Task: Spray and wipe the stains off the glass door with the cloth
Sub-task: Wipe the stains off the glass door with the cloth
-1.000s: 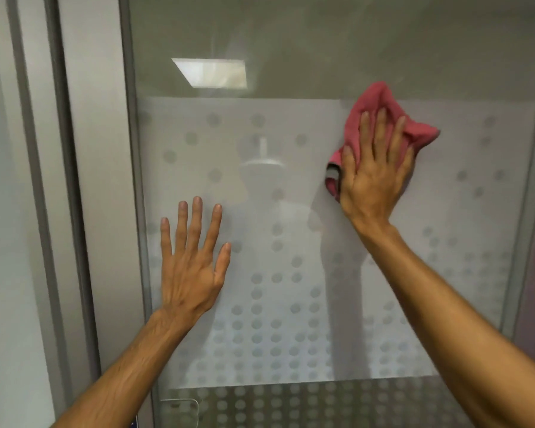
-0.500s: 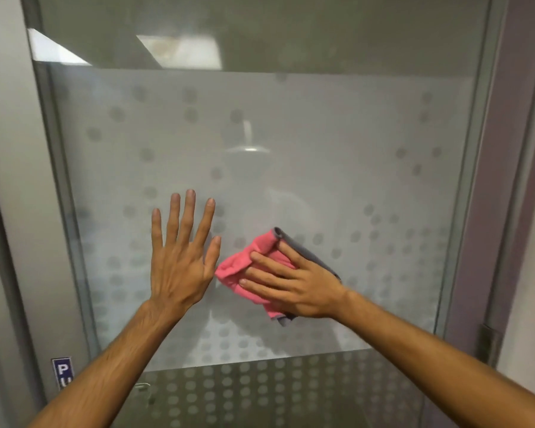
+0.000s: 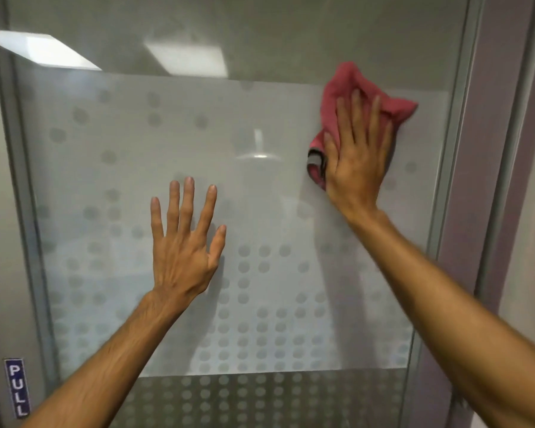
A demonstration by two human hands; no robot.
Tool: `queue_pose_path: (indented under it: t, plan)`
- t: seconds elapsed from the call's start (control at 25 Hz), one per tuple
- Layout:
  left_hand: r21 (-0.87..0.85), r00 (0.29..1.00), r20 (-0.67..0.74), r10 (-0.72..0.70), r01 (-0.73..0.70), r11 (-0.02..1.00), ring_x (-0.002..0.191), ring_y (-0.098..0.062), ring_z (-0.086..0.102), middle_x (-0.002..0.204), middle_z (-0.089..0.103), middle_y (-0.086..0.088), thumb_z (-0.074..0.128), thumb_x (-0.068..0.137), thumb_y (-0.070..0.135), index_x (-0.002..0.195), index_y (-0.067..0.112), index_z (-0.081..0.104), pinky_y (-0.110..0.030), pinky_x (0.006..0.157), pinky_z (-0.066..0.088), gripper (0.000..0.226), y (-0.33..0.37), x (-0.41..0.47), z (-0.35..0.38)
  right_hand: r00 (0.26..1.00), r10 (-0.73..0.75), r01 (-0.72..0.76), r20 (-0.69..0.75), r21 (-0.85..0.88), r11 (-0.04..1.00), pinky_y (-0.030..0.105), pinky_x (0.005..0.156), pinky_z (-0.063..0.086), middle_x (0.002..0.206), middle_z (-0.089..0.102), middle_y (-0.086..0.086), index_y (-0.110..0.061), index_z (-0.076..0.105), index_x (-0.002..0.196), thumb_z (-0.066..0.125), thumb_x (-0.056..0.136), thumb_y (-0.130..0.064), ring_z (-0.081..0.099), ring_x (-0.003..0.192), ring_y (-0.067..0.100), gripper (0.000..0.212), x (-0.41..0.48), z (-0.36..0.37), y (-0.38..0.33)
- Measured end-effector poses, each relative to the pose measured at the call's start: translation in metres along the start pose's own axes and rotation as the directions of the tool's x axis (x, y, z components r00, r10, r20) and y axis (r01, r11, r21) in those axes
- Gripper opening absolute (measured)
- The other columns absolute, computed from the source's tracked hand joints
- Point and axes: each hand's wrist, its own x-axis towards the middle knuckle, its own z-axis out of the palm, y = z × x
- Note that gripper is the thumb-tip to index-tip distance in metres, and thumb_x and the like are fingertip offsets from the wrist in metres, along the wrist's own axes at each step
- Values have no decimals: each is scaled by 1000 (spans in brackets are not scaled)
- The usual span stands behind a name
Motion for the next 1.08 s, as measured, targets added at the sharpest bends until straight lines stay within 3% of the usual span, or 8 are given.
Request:
queue_pose_path:
  t: [0.12,0.28,0.44,0.64,0.76,0.88,0.96,1.08]
  plan:
    - [3,1000,14,-28,28,1000,157,-34,6,168,8,-16,38,104,43,160,19,17,-62,123,13,65,5,-14,-1,998,52,-52,37,23,998,62,123,22,166,33,12,-11,30,161,41,110,-32,26,154,41,56,-89,-2,-28]
    - [-14,997,75,-25,26,1000,157,-33,5,169,7,-16,39,103,42,160,18,19,-62,123,13,65,13,-38,-5,954,-250,225,167,158,962,56,124,16,172,14,8,-14,25,162,62,100,-21,10,159,34,72,-229,-16,-55]
    - [-154,994,114,-1,19,988,157,-31,8,169,11,-14,43,101,37,159,14,24,-59,125,14,64,25,-58,-19,835,-513,447,199,298,843,53,127,16,162,39,8,-11,46,153,55,104,-8,19,158,28,50,-280,-25,-54]
    - [-476,952,257,-166,274,836,125,-13,55,136,61,-1,47,97,49,141,15,53,-25,105,40,55,55,-98,-58,882,-419,295,214,443,847,50,124,27,159,44,11,-6,49,149,39,110,-4,38,151,31,41,-274,-47,-65]
    - [-611,822,470,-321,566,553,97,1,67,106,71,17,69,90,42,127,30,58,-11,85,50,41,73,-103,-75,899,-372,225,231,486,844,54,123,30,162,41,11,-6,46,152,34,109,-4,35,152,31,44,-288,-65,-80]
    - [-612,660,601,-450,743,272,82,-10,72,86,76,4,78,85,13,112,23,67,-13,73,55,31,70,-105,-75,878,-399,226,264,506,832,56,118,34,164,37,11,-6,42,154,44,109,-12,31,154,31,45,-307,-76,-96]
    - [-584,632,637,-442,770,257,75,-11,71,81,77,5,75,84,3,98,23,71,-14,69,56,25,60,-108,-79,842,-436,236,318,509,827,58,116,36,165,35,11,-8,39,156,52,108,-30,28,156,31,55,-314,-86,-107]
    - [-551,682,643,-350,729,406,77,-8,71,88,76,14,73,87,8,94,31,70,-18,70,56,24,40,-113,-98,844,-392,142,366,553,821,57,120,30,165,37,12,-13,46,154,47,107,-51,28,155,32,61,-315,-107,-118]
